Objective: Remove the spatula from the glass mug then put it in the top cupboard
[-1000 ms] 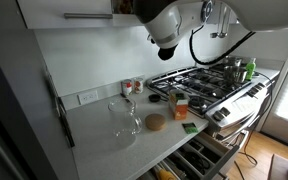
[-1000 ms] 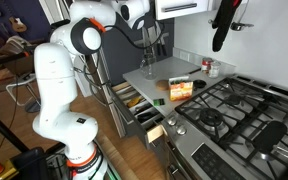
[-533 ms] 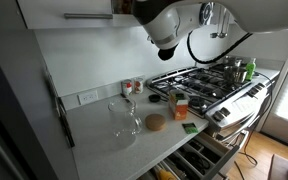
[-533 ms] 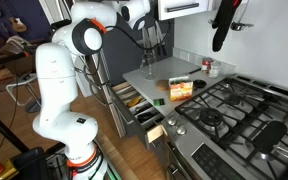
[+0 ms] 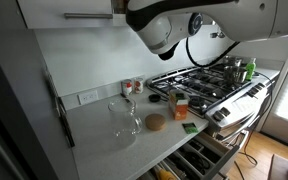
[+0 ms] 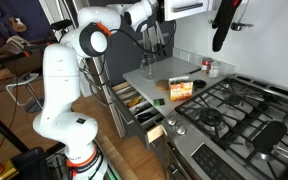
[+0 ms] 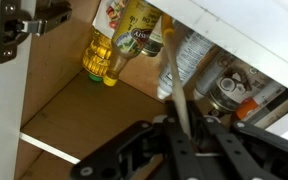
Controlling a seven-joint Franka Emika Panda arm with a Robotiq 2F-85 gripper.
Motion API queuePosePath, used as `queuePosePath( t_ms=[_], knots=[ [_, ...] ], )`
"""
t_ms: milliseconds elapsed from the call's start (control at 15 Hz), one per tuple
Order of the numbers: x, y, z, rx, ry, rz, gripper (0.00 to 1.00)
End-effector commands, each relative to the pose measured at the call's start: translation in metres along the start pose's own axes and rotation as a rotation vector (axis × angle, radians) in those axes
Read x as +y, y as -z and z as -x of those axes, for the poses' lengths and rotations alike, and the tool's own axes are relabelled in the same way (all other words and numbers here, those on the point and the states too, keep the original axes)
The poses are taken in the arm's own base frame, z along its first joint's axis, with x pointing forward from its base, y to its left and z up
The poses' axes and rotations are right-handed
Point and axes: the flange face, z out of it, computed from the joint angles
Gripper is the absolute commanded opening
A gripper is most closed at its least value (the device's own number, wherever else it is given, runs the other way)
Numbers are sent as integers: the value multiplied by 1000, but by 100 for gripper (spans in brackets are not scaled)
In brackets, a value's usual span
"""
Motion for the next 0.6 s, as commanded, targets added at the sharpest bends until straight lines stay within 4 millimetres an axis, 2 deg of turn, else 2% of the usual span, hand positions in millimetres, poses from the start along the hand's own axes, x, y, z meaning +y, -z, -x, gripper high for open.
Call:
queuePosePath(
  t_ms=[0, 133, 200, 267, 333, 400, 533],
  knots=[
    [-5, -7, 2, 13, -46, 50, 4],
    [-10, -9, 2, 15, -55, 41, 4],
    [-12, -10, 3, 12, -55, 37, 16],
    [-13, -11, 3, 12, -55, 38, 41],
    [-14, -12, 5, 9, -55, 38, 41],
    [-15, -12, 5, 9, -55, 39, 46],
    [-16, -13, 5, 11, -56, 39, 61]
  ],
)
